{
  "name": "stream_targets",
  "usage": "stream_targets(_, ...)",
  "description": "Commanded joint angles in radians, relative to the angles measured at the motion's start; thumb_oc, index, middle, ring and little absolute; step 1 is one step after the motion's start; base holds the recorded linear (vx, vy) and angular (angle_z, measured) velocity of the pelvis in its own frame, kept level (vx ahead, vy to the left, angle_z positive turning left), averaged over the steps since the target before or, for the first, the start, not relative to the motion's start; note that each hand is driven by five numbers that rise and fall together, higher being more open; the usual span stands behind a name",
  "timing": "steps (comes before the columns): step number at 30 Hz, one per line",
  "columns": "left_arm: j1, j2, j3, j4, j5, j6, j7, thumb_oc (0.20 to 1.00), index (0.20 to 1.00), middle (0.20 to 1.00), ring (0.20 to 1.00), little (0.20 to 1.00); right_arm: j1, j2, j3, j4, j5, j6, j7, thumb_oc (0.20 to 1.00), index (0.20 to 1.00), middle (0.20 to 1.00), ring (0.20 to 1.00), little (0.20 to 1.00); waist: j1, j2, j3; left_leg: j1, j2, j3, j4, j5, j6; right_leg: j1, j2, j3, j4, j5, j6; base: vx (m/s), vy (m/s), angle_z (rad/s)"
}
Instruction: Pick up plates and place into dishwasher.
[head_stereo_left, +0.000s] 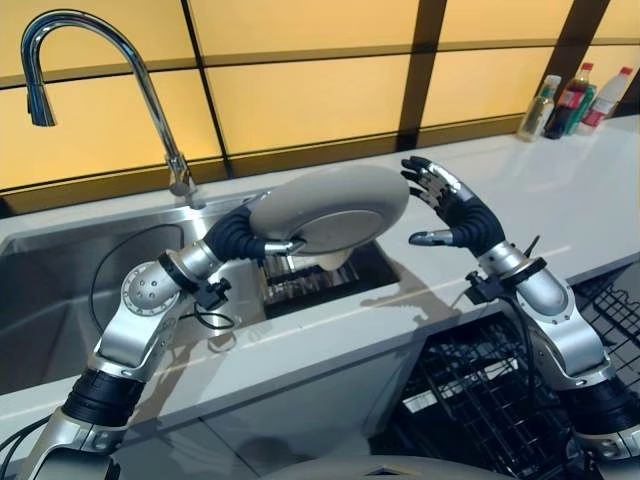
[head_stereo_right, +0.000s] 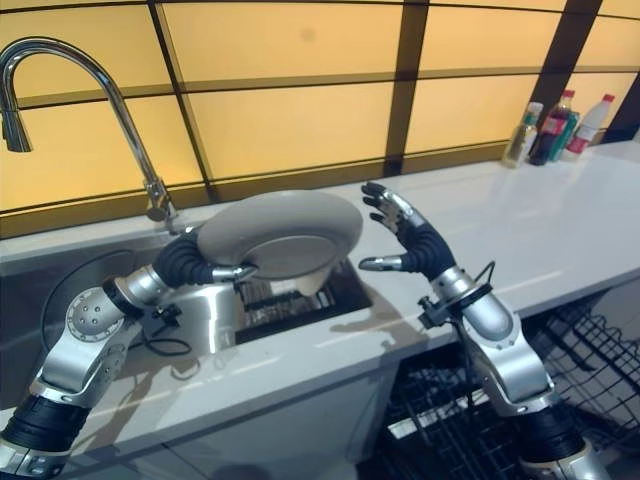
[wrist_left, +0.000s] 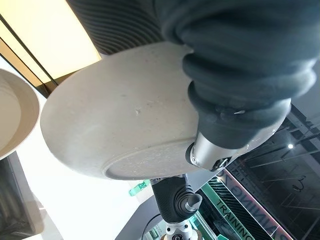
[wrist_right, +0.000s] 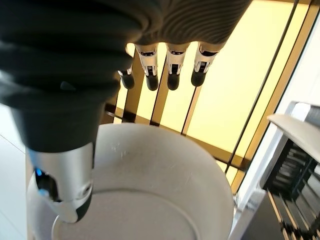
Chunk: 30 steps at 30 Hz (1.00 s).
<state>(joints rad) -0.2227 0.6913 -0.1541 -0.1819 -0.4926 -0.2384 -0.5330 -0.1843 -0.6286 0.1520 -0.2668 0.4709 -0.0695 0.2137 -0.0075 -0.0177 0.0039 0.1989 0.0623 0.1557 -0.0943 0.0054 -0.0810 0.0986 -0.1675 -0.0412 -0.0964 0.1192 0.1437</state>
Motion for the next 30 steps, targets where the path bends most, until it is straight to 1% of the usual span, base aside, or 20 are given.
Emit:
stream_targets(1,-0.143,0.020,-0.023,0.025,-0.031,-0.018,-0.007,0.200,0.200,0.200,0.200,0.200,-0.143,0.003,0.008,0.002,0.046,-0.019,-0.002,1.000,1.000,1.000,1.000,1.000,0.022,0.014,-0.010,-0.034,-0.101,-0.049,0.028,-0.099,0.106,0.024,0.092,-0.080,0.009,-0.115,-0.039,0.00,0.039,0.00)
stream_targets(7,-0.163,-0.004,-0.040,0.027,-0.054,0.004,-0.033,0.200,0.200,0.200,0.200,0.200,-0.190,0.029,0.054,0.000,0.048,-0.008,0.001,1.000,1.000,1.000,1.000,1.000,0.035,0.013,-0.010,-0.040,-0.104,-0.055,0.027,-0.097,0.107,0.022,0.083,-0.091,0.009,-0.114,-0.036,0.00,0.041,0.01)
stream_targets(10,-0.182,-0.024,-0.061,0.033,-0.064,0.016,-0.031,0.200,0.200,0.200,0.200,0.200,-0.222,0.052,0.082,0.004,0.039,-0.006,-0.027,1.000,1.000,1.000,1.000,1.000,0.043,0.011,-0.009,-0.036,-0.107,-0.060,0.023,-0.097,0.108,0.024,0.078,-0.100,0.009,-0.112,-0.034,0.01,0.038,0.01)
stream_targets(11,-0.187,-0.035,-0.069,0.031,-0.066,0.026,-0.030,0.200,0.200,0.200,0.200,0.200,-0.234,0.062,0.091,0.008,0.039,-0.010,-0.045,1.000,1.000,1.000,1.000,1.000,0.046,0.010,-0.010,-0.036,-0.107,-0.062,0.022,-0.097,0.109,0.024,0.076,-0.103,0.009,-0.112,-0.032,0.01,0.030,0.07)
stream_targets(13,-0.191,-0.054,-0.085,0.036,-0.048,0.026,-0.027,0.200,0.200,0.200,0.200,0.200,-0.256,0.089,0.104,0.015,0.034,-0.018,-0.067,1.000,1.000,1.000,1.000,1.000,0.051,0.010,-0.011,-0.035,-0.109,-0.066,0.020,-0.097,0.111,0.023,0.073,-0.107,0.009,-0.110,-0.031,0.02,0.040,0.09)
stream_targets(16,-0.200,-0.081,-0.112,0.041,-0.048,0.042,-0.035,0.200,0.200,0.200,0.200,0.200,-0.282,0.121,0.120,0.024,0.034,-0.025,-0.087,1.000,1.000,1.000,1.000,1.000,0.057,0.009,-0.012,-0.037,-0.112,-0.069,0.018,-0.097,0.113,0.019,0.067,-0.113,0.009,-0.107,-0.027,0.02,0.050,0.10)
stream_targets(20,-0.200,-0.101,-0.128,0.050,-0.039,0.054,-0.053,0.200,0.200,0.200,0.200,0.200,-0.288,0.138,0.138,0.030,0.000,0.002,-0.069,1.000,1.000,1.000,1.000,1.000,0.059,0.009,-0.010,-0.038,-0.115,-0.068,0.015,-0.098,0.117,0.014,0.059,-0.118,0.009,-0.104,-0.023,0.01,0.056,0.02)
stream_targets(21,-0.199,-0.100,-0.129,0.049,-0.039,0.058,-0.053,0.200,0.200,0.200,0.200,0.200,-0.284,0.130,0.145,0.026,-0.003,0.019,-0.057,0.931,0.931,0.931,0.931,0.931,0.058,0.008,-0.009,-0.037,-0.116,-0.065,0.015,-0.100,0.118,0.015,0.057,-0.119,0.009,-0.104,-0.022,0.00,0.052,0.00)
stream_targets(22,-0.197,-0.097,-0.128,0.049,-0.043,0.060,-0.053,0.200,0.200,0.200,0.200,0.200,-0.279,0.121,0.148,0.023,-0.004,0.041,-0.047,0.536,0.536,0.536,0.536,0.536,0.057,0.007,-0.008,-0.036,-0.116,-0.063,0.015,-0.100,0.119,0.016,0.056,-0.120,0.009,-0.103,-0.021,-0.01,0.046,0.00)
stream_targets(23,-0.196,-0.094,-0.126,0.050,-0.046,0.060,-0.052,0.200,0.200,0.200,0.200,0.200,-0.277,0.113,0.151,0.025,-0.003,0.051,-0.042,0.200,0.200,0.200,0.200,0.200,0.056,0.006,-0.007,-0.034,-0.116,-0.061,0.015,-0.101,0.119,0.017,0.055,-0.120,0.009,-0.103,-0.020,-0.01,0.043,0.00)
stream_targets(25,-0.188,-0.084,-0.120,0.054,-0.055,0.052,-0.051,0.200,0.200,0.200,0.200,0.200,-0.263,0.092,0.153,0.033,-0.009,0.057,-0.021,0.200,0.200,0.200,0.200,0.200,0.055,0.002,-0.005,-0.031,-0.117,-0.054,0.016,-0.102,0.121,0.020,0.053,-0.120,0.009,-0.102,-0.018,0.00,0.017,0.00)
stream_targets(28,-0.176,-0.081,-0.112,0.047,-0.053,0.049,-0.042,0.200,0.200,0.200,0.200,0.200,-0.238,0.071,0.140,0.031,0.005,0.062,-0.017,0.200,0.200,0.200,0.200,0.200,0.051,-0.001,-0.004,-0.028,-0.115,-0.046,0.016,-0.103,0.121,0.022,0.051,-0.120,0.009,-0.100,-0.015,0.00,0.000,0.00)
stream_targets(30,-0.168,-0.080,-0.107,0.049,-0.050,0.042,-0.036,0.200,0.200,0.200,0.200,0.200,-0.226,0.069,0.129,0.034,0.003,0.065,-0.003,0.200,0.200,0.200,0.200,0.200,0.047,-0.001,-0.004,-0.027,-0.115,-0.042,0.016,-0.102,0.121,0.021,0.050,-0.119,0.009,-0.098,-0.015,0.00,0.000,0.00)
